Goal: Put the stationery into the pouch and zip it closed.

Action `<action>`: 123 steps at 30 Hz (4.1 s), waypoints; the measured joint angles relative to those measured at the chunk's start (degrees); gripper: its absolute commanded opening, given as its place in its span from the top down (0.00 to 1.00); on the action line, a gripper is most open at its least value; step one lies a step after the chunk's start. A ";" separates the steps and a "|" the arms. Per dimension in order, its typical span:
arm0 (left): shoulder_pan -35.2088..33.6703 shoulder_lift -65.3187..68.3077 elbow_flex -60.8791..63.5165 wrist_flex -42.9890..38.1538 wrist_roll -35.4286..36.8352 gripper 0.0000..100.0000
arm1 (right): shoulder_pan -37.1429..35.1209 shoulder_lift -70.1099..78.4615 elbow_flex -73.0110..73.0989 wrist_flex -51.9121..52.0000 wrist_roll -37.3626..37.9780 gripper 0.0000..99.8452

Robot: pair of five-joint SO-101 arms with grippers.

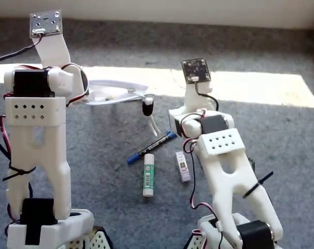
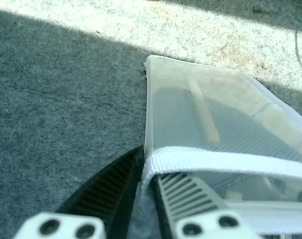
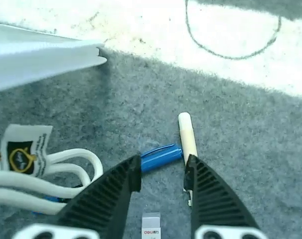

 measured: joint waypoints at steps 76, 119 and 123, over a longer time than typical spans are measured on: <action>0.00 -0.18 1.67 0.00 0.00 0.99 | 6.33 44.57 -26.11 4.13 14.77 0.99; 0.00 -0.18 1.76 0.00 0.00 0.99 | -1.58 -13.19 -16.44 13.89 11.87 0.99; 0.00 -0.18 1.76 0.00 0.00 0.99 | -3.60 -15.91 -16.44 13.89 9.67 0.99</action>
